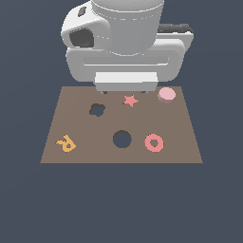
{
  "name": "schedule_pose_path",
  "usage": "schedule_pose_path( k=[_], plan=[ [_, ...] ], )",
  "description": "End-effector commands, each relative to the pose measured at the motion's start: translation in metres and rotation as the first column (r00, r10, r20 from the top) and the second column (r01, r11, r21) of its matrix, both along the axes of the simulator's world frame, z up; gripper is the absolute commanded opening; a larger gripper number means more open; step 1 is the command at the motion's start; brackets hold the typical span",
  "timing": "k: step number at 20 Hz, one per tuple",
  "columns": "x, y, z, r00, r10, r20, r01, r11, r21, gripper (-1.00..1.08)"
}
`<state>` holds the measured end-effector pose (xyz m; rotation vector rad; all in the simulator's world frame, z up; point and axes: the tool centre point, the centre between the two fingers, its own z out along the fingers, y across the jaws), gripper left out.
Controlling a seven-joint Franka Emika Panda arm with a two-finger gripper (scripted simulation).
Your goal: Insert a designated object into the corresponding slot on a board.
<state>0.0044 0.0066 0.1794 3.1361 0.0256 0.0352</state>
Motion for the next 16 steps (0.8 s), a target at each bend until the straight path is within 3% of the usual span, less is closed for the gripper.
schedule_pose_path(
  k=[1,9,16],
  plan=[
    [0.0,0.0,0.0,1.0,0.0,0.0,0.0,1.0,0.0,1.0],
    [-0.01,0.019,-0.014,1.0,0.019,-0.003,-0.019,1.0,0.001,1.0],
    [-0.04,0.069,-0.052,0.998,0.068,-0.009,-0.068,0.998,0.003,1.0]
  ],
)
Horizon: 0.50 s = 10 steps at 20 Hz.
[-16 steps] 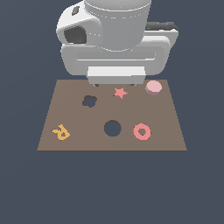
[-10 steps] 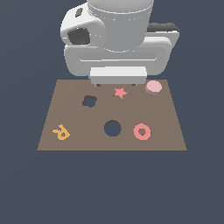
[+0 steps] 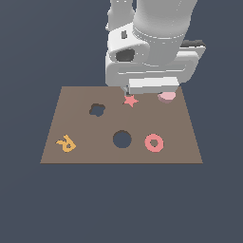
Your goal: Insert a designated object into the corresponding slot on a board.
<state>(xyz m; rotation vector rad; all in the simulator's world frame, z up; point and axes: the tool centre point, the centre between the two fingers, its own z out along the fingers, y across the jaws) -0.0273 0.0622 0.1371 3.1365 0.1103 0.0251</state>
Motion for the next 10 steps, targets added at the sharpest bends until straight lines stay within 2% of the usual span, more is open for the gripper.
schedule_pose_path(
  k=[1,10],
  plan=[
    [-0.014,0.023,-0.017,1.0,0.024,-0.004,-0.024,1.0,0.001,1.0],
    [-0.059,0.09,-0.071,0.996,0.091,-0.014,-0.091,0.996,0.004,1.0]
  ],
)
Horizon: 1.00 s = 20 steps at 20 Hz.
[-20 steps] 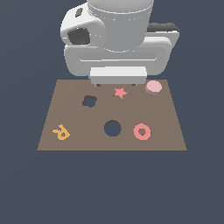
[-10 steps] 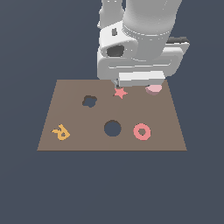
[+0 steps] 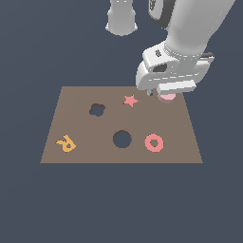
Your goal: Insert a designated object into the corresponding slot on a board.
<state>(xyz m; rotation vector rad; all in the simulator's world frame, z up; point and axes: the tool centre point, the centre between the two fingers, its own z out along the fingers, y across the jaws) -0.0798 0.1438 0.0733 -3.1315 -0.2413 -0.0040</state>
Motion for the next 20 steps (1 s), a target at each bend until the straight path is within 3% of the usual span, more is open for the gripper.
schedule_pose_path(
  k=[1,7,20],
  plan=[
    [-0.009,0.013,-0.011,1.0,0.013,-0.001,-0.013,1.0,0.0,1.0],
    [-0.018,0.028,-0.023,1.0,0.027,-0.003,-0.027,1.0,0.0,1.0],
    [-0.018,0.028,-0.043,1.0,0.027,-0.003,-0.027,1.0,-0.001,1.0]
  ],
)
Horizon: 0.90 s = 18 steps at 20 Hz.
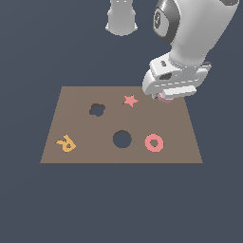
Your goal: Insert a designated object into the corresponding slot on a board.
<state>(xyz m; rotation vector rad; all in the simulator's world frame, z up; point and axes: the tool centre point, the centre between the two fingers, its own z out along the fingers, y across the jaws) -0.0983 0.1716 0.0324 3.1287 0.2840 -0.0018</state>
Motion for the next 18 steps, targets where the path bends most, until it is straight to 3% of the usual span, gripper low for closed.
schedule_pose_path(
  k=[1,2,18],
  plan=[
    [0.0002,0.0001,-0.0025,1.0,0.0,0.001,0.0,1.0,0.0,1.0],
    [0.0002,0.0001,-0.0025,1.0,0.0,0.001,0.0,1.0,0.0,-1.0],
    [0.0041,0.0003,-0.0014,1.0,-0.024,0.001,0.024,1.0,0.0,-1.0]
  ],
)
